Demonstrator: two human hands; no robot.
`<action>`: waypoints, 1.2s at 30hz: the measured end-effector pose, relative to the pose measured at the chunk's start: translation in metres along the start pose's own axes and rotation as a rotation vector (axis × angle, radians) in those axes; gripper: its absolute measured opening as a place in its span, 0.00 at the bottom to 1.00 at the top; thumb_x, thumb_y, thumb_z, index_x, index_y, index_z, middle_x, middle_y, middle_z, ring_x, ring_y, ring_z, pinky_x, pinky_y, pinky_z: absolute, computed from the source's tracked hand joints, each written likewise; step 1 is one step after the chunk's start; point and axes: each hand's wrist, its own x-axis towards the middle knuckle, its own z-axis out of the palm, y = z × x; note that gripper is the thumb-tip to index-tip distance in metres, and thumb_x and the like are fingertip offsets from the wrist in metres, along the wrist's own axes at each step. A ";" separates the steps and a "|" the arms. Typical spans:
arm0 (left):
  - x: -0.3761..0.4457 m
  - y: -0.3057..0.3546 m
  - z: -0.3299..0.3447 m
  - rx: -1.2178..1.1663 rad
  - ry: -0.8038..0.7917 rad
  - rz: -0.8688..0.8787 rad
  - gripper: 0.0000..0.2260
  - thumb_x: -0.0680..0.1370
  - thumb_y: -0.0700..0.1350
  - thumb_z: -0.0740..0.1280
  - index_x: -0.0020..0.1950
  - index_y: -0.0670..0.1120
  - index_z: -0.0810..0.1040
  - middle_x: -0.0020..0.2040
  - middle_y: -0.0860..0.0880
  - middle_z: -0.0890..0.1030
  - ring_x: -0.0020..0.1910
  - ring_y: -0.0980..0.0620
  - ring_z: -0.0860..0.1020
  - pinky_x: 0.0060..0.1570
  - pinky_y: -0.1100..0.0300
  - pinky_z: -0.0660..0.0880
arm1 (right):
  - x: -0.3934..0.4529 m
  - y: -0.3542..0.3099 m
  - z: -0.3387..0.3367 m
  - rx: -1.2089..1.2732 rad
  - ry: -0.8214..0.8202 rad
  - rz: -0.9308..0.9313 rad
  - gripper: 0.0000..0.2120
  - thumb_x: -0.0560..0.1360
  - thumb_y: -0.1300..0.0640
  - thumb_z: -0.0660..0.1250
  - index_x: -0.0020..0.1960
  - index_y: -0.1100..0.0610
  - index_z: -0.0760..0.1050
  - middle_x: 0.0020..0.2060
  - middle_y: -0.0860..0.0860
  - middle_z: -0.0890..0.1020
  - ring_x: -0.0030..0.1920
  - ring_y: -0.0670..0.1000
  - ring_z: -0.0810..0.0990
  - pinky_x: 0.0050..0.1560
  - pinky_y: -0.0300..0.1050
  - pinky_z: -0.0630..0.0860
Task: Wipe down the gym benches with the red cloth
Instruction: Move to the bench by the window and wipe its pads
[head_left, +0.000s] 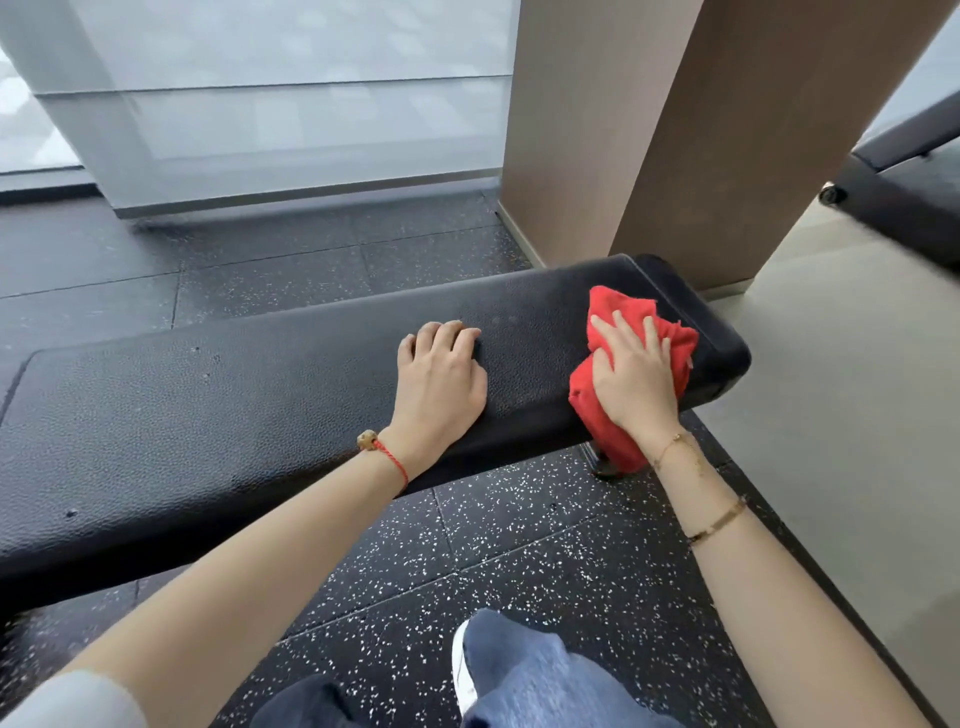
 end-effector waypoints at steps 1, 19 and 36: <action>0.002 0.005 0.003 0.007 -0.015 0.010 0.18 0.77 0.47 0.58 0.66 0.47 0.74 0.67 0.49 0.75 0.68 0.46 0.69 0.69 0.47 0.62 | 0.005 0.009 -0.003 -0.014 0.011 0.048 0.23 0.81 0.54 0.53 0.75 0.47 0.62 0.77 0.49 0.60 0.78 0.58 0.49 0.77 0.56 0.42; 0.006 0.013 0.011 0.088 -0.041 0.007 0.21 0.76 0.49 0.53 0.67 0.48 0.72 0.69 0.49 0.72 0.69 0.45 0.68 0.70 0.43 0.61 | 0.134 0.025 0.000 -0.053 -0.168 0.027 0.24 0.82 0.53 0.48 0.78 0.48 0.56 0.78 0.50 0.55 0.79 0.56 0.48 0.78 0.56 0.42; -0.043 -0.059 -0.044 0.051 0.087 -0.112 0.14 0.76 0.43 0.63 0.61 0.46 0.78 0.62 0.49 0.79 0.64 0.46 0.74 0.67 0.50 0.64 | 0.037 -0.115 0.032 0.073 -0.314 -0.503 0.24 0.81 0.55 0.54 0.77 0.48 0.59 0.78 0.49 0.56 0.79 0.53 0.48 0.78 0.55 0.42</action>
